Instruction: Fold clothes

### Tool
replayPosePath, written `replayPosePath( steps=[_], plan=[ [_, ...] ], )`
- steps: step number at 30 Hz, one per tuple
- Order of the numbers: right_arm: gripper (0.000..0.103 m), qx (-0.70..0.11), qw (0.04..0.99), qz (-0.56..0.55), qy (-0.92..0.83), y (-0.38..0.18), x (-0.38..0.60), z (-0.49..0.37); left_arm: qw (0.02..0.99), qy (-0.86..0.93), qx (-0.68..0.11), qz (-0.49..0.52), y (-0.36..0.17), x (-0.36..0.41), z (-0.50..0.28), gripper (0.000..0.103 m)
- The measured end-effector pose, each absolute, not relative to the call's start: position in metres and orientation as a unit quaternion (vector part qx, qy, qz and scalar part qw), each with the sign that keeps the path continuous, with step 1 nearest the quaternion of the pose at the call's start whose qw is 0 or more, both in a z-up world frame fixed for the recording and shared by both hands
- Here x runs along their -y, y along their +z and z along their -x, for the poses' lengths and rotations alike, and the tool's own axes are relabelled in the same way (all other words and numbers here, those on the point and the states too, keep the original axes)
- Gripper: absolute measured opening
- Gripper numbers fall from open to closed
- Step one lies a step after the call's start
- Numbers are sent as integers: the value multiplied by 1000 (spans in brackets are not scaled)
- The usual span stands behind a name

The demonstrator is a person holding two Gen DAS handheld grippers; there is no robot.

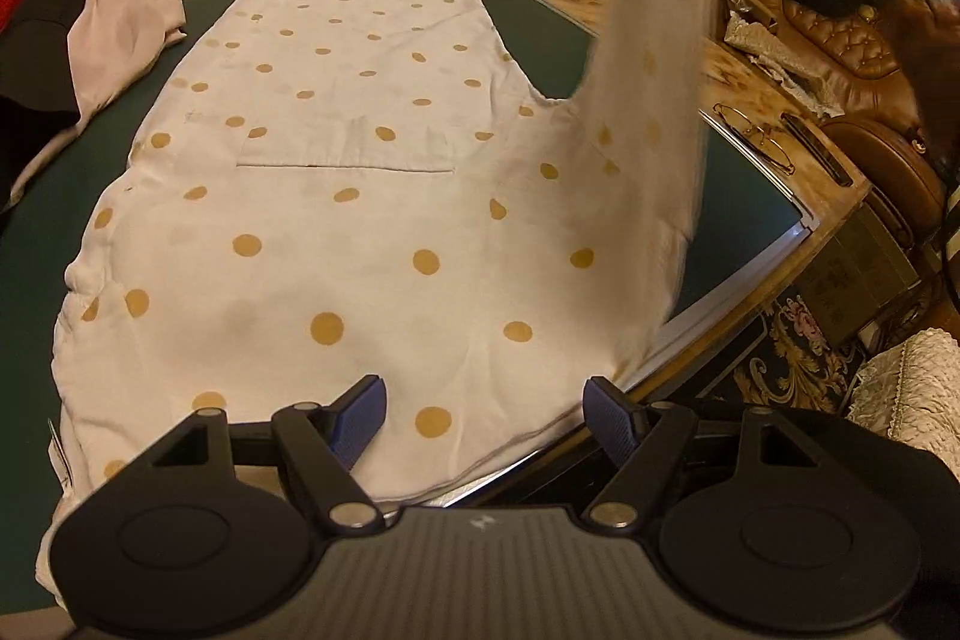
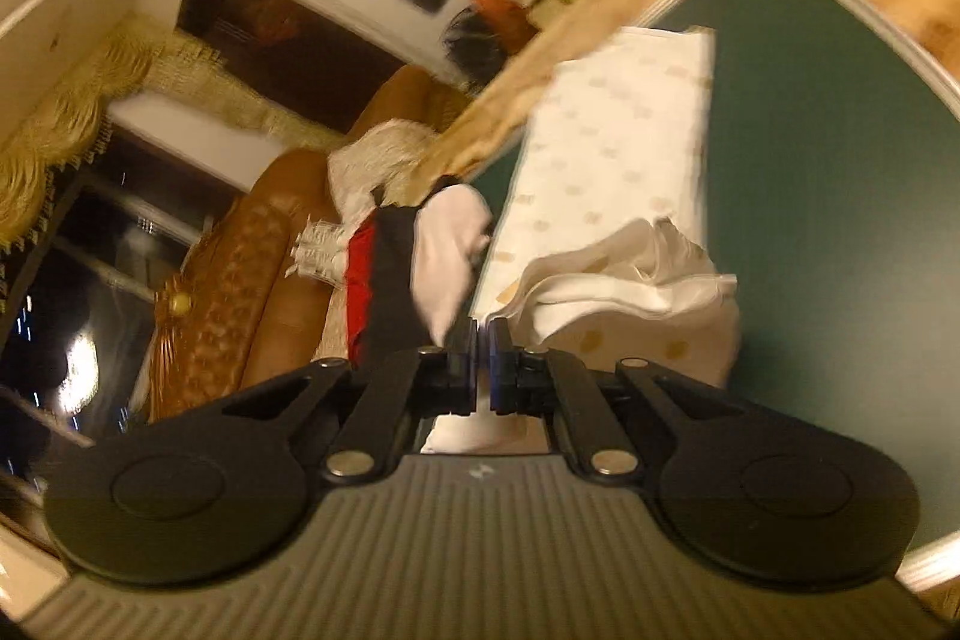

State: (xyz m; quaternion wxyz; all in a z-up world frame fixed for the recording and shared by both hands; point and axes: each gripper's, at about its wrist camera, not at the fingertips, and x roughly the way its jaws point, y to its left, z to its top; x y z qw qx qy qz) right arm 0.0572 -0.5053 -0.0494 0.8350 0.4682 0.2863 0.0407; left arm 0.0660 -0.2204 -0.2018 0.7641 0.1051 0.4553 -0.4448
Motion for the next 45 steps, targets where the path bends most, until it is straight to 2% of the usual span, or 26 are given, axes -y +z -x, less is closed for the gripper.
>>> replayPosePath(
  steps=[5, 11, 15, 16, 19, 24, 28, 29, 33, 39, 45],
  plan=[
    [6, -325, 844, -423, 57, -34, 483, -134, 764, -447, -455, -95, -203, 217, -68, 77],
    [6, -376, 841, -388, 25, -59, 454, -216, 764, -448, -457, -83, -204, 213, -71, 77],
    [6, -399, 837, -374, 9, -83, 446, -242, 763, -447, -459, -80, -204, 213, -72, 77],
    [9, -410, 836, -365, 5, -89, 443, -250, 764, -447, -459, -80, -204, 213, -72, 77],
    [27, -412, 839, -355, -22, -98, 440, -264, 764, -446, -459, -78, -205, 213, -73, 77],
    [31, -399, 848, -346, -37, -99, 456, -259, 765, -445, -459, -74, -205, 211, -71, 77],
    [51, -421, 851, -314, -13, -106, 464, -248, 767, -442, -459, -72, -204, 211, -70, 77],
    [53, -428, 854, -296, -9, -108, 463, -247, 768, -442, -459, -71, -204, 211, -69, 77],
    [56, -446, 863, -238, -4, -121, 463, -247, 768, -440, -460, -67, -204, 210, -69, 77],
    [56, -449, 863, -233, 17, -142, 467, -252, 769, -438, -463, -63, -204, 209, -69, 77],
    [56, -414, 877, -243, 30, -139, 465, -252, 768, -429, -472, -60, -201, 210, -69, 77]
  ],
)
